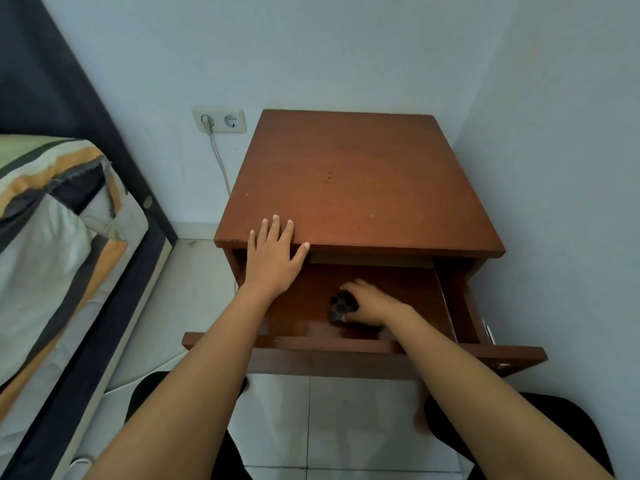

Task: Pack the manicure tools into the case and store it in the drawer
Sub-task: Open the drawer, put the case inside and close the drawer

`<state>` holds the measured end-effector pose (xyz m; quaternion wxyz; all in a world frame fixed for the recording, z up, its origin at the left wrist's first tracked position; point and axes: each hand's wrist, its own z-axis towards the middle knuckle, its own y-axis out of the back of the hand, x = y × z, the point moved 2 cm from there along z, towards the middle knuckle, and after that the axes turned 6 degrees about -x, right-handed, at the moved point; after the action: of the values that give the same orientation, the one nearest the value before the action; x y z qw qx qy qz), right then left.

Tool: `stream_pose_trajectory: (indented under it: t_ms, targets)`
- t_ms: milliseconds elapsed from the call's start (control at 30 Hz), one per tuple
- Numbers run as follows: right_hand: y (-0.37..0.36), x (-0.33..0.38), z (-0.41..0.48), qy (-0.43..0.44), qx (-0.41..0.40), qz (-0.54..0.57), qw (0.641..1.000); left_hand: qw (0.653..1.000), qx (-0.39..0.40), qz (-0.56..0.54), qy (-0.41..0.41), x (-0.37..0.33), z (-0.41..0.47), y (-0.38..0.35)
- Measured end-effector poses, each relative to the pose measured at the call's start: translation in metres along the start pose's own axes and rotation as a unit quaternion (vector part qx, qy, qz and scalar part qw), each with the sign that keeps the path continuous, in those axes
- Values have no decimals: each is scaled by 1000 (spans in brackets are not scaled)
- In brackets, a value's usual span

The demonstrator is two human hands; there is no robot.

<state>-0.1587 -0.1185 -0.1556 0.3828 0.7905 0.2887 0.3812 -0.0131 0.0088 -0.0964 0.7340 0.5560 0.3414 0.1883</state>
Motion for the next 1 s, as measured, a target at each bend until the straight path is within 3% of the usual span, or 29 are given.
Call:
stream_pose_trajectory:
  t_ms: [200,400,533,1000]
  targets:
    - [20,0,-53,16,-121,132,984,995,13,-102,13,-11,-41,8]
    - [25,-1,-120,79,-193,170,963,976,46,-193,-88,-19,-109,18]
    - [15,3,-152,135,-217,148,955,977,49,-161,-133,-17,-144,18]
    - [13,-1,-134,158,-315,85,932,973,-49,-161,-160,-10,-126,2]
